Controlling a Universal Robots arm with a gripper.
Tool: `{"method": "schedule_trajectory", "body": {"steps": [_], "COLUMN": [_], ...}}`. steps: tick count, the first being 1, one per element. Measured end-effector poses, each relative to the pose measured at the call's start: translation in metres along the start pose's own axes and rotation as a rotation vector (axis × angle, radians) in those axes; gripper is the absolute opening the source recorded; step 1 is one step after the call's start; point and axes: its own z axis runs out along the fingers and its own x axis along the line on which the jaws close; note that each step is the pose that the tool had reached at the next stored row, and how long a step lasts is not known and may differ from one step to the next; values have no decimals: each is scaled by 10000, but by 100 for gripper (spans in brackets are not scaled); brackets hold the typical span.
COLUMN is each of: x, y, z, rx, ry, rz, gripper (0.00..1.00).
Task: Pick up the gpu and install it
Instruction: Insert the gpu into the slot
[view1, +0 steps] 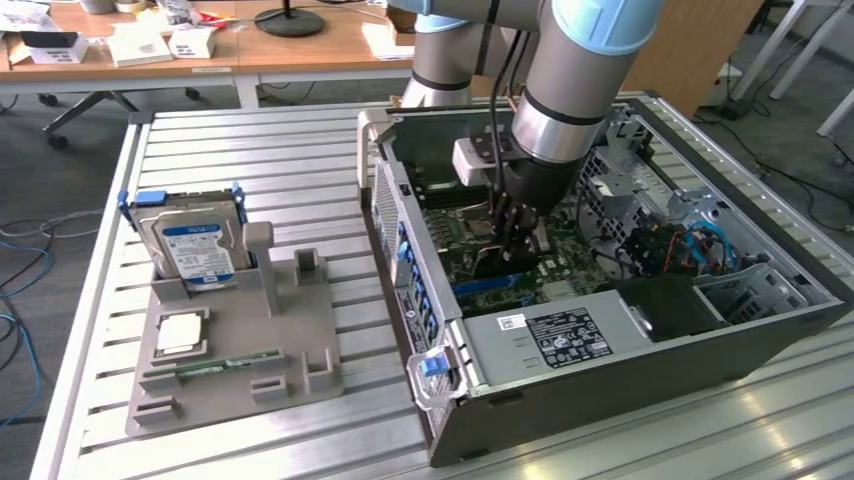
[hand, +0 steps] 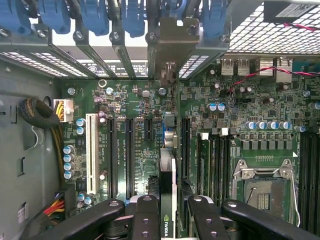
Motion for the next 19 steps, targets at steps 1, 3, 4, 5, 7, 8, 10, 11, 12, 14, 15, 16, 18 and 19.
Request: {"method": "schedule_trajectory", "body": {"steps": [1,3,4,5,7,8,10,11,12,14,15,16,18,19], "x": [0,4,8,9,9,10,11,11,10,11,11,11,11,11], "y": [0,0,0,0,0,0,4,8,11,17,17,17,18,18], "z": [1,3,2,1,1,2,5,6,8,9,10,10,10,11], "rx": [1,2,1,2,1,1,1,1,2,0,0,1,1,1], "ry": [-2,-6,-5,-4,-3,-2,-1,-1,-2,-2,-2,-2,-2,-2], "rz": [0,0,0,0,1,1,0,0,0,0,-1,-2,0,0], "gripper": [27,27,27,27,27,27,27,27,27,27,27,27,27,27]}}
